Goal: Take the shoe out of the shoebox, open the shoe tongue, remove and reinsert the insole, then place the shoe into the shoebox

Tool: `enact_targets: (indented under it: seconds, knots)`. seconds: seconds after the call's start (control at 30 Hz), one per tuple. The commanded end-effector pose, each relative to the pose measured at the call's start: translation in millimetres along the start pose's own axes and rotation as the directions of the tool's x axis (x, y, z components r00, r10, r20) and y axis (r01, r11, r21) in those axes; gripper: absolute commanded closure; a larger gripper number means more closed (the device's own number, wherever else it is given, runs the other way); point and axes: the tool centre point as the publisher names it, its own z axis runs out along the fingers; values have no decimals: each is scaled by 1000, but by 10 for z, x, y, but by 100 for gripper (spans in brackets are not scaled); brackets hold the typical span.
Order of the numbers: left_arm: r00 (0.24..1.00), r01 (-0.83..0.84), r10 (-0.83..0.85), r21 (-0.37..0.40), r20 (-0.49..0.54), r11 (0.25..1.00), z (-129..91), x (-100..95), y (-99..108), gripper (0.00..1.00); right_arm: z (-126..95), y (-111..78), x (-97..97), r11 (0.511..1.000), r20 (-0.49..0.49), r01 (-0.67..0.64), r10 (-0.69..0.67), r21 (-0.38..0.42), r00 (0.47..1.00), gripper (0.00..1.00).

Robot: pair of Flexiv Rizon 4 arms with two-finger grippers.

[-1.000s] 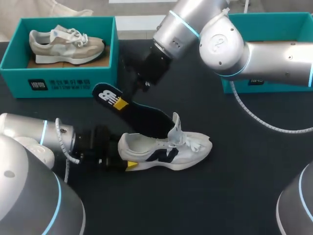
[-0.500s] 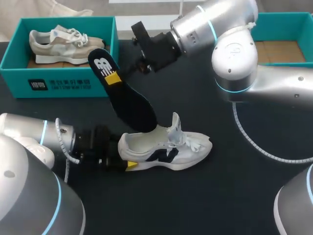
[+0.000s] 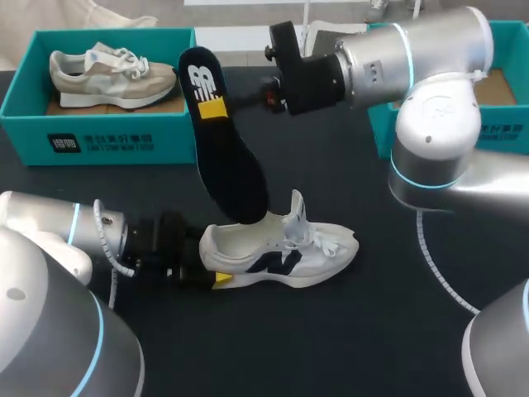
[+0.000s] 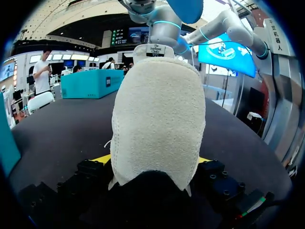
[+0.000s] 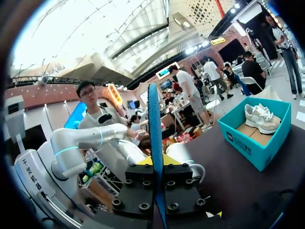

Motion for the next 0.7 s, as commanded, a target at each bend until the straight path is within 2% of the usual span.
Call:
enact_targets:
  seconds: [0.03, 0.5, 0.6, 0.7]
  knots:
    - [1000, 1, -1, -3, -1, 1000, 11, -2, 14, 100, -139, 6, 207, 1000, 16, -25, 25, 4, 1000, 100]
    - [1000, 1, -1, -3, -1, 1000, 11, -2, 14, 100, -141, 22, 229, 999, 12, -35, 35, 21, 999, 100]
    - [1000, 1, -1, -3, -1, 1000, 11, -2, 14, 100, -290, 75, 143, 991, 65, -126, 129, -50, 989, 100]
    - [1000, 1, -1, -3, -1, 1000, 11, -2, 14, 100, -510, 133, 172, 971, 100, -228, 234, -70, 967, 100]
